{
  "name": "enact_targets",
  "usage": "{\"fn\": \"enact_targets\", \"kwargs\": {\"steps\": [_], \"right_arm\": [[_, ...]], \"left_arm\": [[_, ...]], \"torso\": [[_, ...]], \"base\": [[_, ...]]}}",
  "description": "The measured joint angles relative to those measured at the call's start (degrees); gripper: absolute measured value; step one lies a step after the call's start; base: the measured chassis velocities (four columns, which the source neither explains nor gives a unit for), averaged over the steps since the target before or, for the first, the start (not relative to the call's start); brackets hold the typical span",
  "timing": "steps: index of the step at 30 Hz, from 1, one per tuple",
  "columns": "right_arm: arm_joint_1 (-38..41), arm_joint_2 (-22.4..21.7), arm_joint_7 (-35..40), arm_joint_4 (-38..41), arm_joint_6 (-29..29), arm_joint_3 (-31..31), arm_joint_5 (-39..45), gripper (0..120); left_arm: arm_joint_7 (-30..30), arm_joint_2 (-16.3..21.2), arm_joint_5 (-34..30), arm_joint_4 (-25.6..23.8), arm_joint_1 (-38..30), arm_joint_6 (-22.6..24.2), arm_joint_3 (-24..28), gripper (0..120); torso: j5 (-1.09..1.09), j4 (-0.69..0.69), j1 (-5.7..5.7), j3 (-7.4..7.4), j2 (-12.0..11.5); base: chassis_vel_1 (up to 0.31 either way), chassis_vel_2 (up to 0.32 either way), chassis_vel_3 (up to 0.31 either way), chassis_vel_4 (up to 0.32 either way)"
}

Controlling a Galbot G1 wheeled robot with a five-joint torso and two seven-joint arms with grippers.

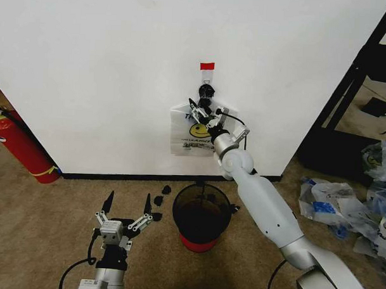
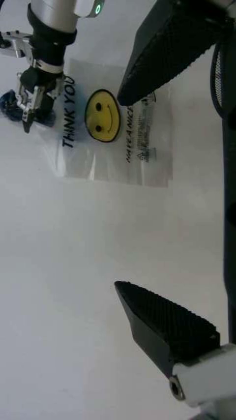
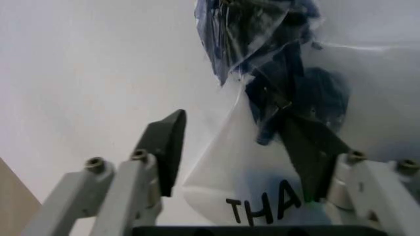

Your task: Pick up the garbage bag from the wall and place it over the trash bin.

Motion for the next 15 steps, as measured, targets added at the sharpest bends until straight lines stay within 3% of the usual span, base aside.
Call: {"fn": "enact_targets", "kwargs": {"steps": [1,8,15], "right_arm": [[0.0,0.0,0.0,0.0,0.0,0.0,0.0,51],[0.21,-0.33,0.17,0.07,-0.02,-0.09,0.08,20],[0.21,-0.61,0.31,0.05,-0.06,-0.13,0.2,0]], "left_arm": [[0.0,0.0,0.0,0.0,0.0,0.0,0.0,100],[0.03,0.01,-0.02,0.12,-0.03,-0.05,0.1,100],[0.07,0.14,-0.02,0.14,-0.03,-0.13,0.15,100]], "torso": [[0.0,0.0,0.0,0.0,0.0],[0.0,0.0,0.0,0.0,0.0],[0.0,0.0,0.0,0.0,0.0]], "base": [[0.0,0.0,0.0,0.0],[0.0,0.0,0.0,0.0],[0.0,0.0,0.0,0.0]]}}
